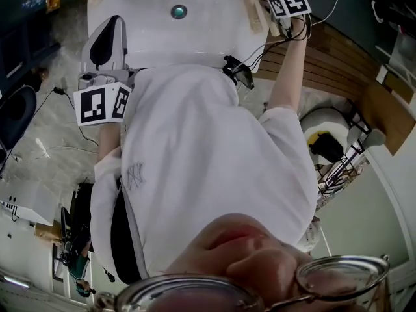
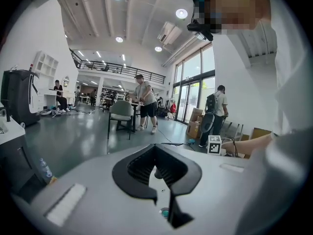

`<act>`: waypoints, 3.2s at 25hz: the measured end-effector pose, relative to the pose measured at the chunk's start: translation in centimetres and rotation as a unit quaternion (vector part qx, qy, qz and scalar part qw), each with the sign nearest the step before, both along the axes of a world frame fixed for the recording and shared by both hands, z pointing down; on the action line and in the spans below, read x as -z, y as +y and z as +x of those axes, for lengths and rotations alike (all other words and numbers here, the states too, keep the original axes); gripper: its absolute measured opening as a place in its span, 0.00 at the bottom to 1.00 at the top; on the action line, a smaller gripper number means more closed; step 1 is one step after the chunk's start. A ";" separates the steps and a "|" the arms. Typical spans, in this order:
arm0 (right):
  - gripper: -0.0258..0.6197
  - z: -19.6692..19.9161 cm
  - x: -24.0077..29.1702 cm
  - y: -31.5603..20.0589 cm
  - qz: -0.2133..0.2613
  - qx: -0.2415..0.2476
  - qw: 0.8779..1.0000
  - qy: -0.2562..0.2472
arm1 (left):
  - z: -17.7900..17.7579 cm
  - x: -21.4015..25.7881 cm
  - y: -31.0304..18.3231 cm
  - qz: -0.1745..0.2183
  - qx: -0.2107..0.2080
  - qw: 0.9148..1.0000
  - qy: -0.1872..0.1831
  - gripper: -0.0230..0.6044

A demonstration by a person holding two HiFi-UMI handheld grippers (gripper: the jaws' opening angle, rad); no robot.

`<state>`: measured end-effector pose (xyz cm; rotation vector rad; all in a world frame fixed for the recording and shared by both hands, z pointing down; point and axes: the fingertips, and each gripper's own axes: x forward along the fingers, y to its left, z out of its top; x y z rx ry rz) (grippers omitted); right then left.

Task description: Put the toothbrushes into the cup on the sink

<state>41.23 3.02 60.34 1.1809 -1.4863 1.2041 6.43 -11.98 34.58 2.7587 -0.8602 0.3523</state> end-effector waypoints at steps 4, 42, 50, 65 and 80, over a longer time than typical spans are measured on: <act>0.21 -0.6 -0.6 0.2 -0.012 0.004 1.000 -0.013 | 0.1 0.1 0.1 0.001 0.001 1.000 -0.001 0.05; 0.11 -9.0 30.4 -4.9 0.605 -0.269 0.747 0.054 | -5.7 1.8 -1.8 0.026 -0.071 0.996 0.047 0.05; 0.11 -13.4 34.9 -6.7 0.670 -0.277 0.687 0.048 | -8.4 1.9 -3.1 0.035 -0.075 0.995 0.056 0.05; 0.11 -19.7 38.9 -14.2 0.721 -0.227 0.651 -0.063 | -10.3 3.8 -3.8 0.050 -0.062 0.995 0.064 0.05; 0.11 -23.8 36.1 -22.6 0.702 -0.162 0.682 -0.123 | -11.0 3.3 -6.9 0.055 -0.024 0.996 0.060 0.05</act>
